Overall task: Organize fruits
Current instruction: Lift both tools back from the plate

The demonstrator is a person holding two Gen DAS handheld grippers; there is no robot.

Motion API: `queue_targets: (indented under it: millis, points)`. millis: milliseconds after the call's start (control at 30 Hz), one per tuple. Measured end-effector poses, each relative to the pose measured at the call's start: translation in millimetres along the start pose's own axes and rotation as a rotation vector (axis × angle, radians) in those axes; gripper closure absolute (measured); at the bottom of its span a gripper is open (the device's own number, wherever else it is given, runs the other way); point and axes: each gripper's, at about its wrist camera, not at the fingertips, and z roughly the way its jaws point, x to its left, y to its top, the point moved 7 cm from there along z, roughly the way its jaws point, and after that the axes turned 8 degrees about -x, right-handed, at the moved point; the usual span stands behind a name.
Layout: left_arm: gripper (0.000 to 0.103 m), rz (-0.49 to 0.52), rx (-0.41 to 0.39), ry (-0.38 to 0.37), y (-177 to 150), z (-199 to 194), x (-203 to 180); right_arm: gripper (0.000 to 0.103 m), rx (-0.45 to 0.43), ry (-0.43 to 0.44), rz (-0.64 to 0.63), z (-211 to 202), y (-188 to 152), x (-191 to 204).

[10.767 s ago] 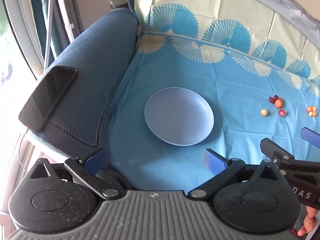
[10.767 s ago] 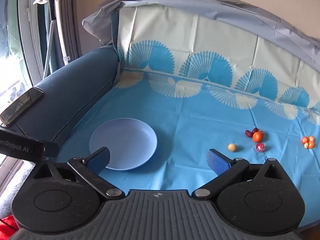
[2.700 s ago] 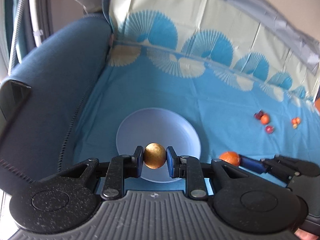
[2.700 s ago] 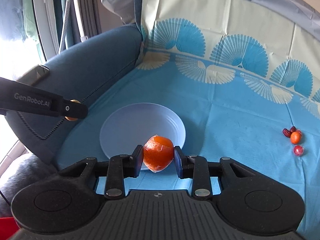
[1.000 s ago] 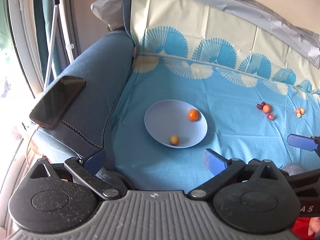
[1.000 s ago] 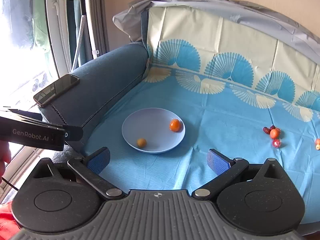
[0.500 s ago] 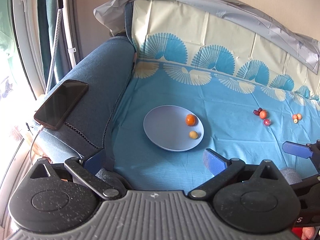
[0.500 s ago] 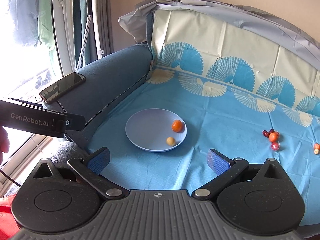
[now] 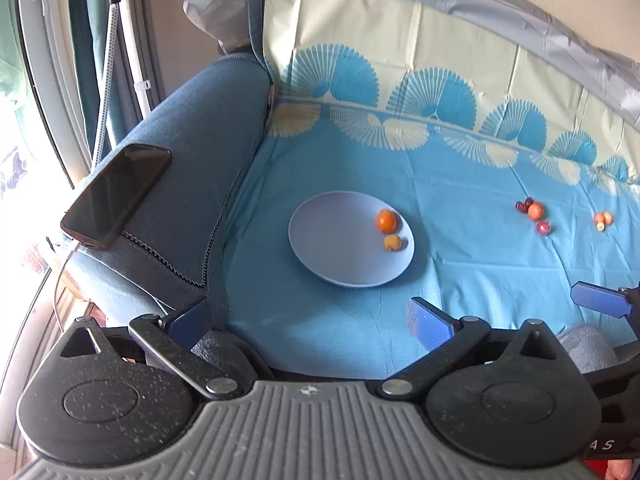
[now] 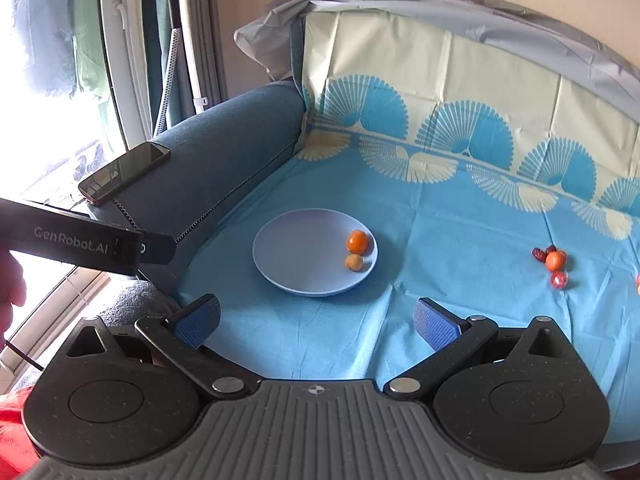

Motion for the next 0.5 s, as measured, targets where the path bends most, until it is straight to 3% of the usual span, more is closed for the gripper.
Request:
queue_targets:
  millis: [500]
  points:
    - [0.000, 0.053, 0.067, -0.003, 2.3, 30.1, -19.2, 0.001, 0.034, -0.050, 0.131, 17.7, -15.8, -35.9]
